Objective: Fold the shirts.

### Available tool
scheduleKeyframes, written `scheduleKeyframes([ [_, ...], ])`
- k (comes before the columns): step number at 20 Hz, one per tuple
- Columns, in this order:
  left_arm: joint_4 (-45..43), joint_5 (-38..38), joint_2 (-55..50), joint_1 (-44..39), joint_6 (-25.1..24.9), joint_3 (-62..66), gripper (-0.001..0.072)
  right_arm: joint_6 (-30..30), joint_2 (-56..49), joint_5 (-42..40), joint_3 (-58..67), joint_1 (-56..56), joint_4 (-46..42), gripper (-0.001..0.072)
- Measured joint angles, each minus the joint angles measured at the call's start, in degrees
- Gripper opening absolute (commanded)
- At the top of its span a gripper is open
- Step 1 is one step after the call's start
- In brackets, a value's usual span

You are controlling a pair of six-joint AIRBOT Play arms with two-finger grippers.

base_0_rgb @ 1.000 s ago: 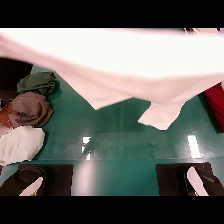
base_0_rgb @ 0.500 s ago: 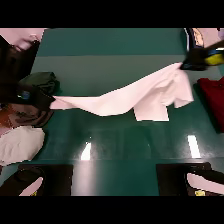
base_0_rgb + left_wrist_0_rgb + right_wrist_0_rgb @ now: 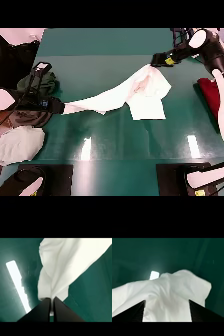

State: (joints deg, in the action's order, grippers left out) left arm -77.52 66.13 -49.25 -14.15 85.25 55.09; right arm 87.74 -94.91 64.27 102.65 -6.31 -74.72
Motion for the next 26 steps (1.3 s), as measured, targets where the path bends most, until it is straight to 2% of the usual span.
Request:
scheduleKeyframes([
  [1,0.0,-0.2,0.0,0.0,0.1,-0.2,0.0028,0.0,-0.4,-0.7,0.8,0.6,0.0,0.0613],
  [2,0.1,-0.3,0.0,0.0,0.2,-0.3,0.0028,0.0,-0.6,-0.2,1.7,1.5,-0.3,0.0538],
  [3,0.1,-0.6,0.0,0.0,0.2,-0.4,0.0028,-0.2,-0.8,1.7,2.4,2.6,-0.3,0.0513],
  [7,0.1,-0.8,0.0,0.0,0.4,-0.6,0.0028,-2.6,-0.1,15.0,-0.3,7.9,-0.3,0.0511],
  [10,0.2,-1.0,0.0,0.0,0.4,-0.6,0.0028,-3.5,2.7,20.0,-9.4,11.1,0.0,0.0510],
  [11,0.2,-1.0,0.0,0.0,0.4,-0.6,0.0029,-3.9,3.6,20.1,-12.6,11.8,0.1,0.0493],
  [12,0.2,-1.0,0.0,0.0,0.4,-0.6,0.0028,-4.1,4.4,19.8,-16.0,12.2,0.5,0.0438],
  [17,0.3,-0.8,0.0,0.0,0.4,-0.6,0.0029,-5.1,6.0,13.5,-28.1,12.9,5.3,0.0438],
  [23,0.6,-0.6,0.0,0.0,0.5,-0.6,0.0029,-5.4,6.1,5.7,-34.1,10.7,7.1,0.0429],
  [24,0.7,-0.6,0.0,0.0,0.5,-0.6,0.0028,-5.5,5.9,5.0,-34.4,10.0,7.3,0.0337],
  [25,0.8,-0.6,0.0,0.0,0.5,-0.6,0.0028,-5.5,5.8,4.3,-34.7,9.4,7.4,0.0183],
  [26,0.8,-0.6,0.0,0.0,0.5,-0.6,0.0028,-5.5,5.6,3.5,-34.9,8.9,7.4,0.0087],
])
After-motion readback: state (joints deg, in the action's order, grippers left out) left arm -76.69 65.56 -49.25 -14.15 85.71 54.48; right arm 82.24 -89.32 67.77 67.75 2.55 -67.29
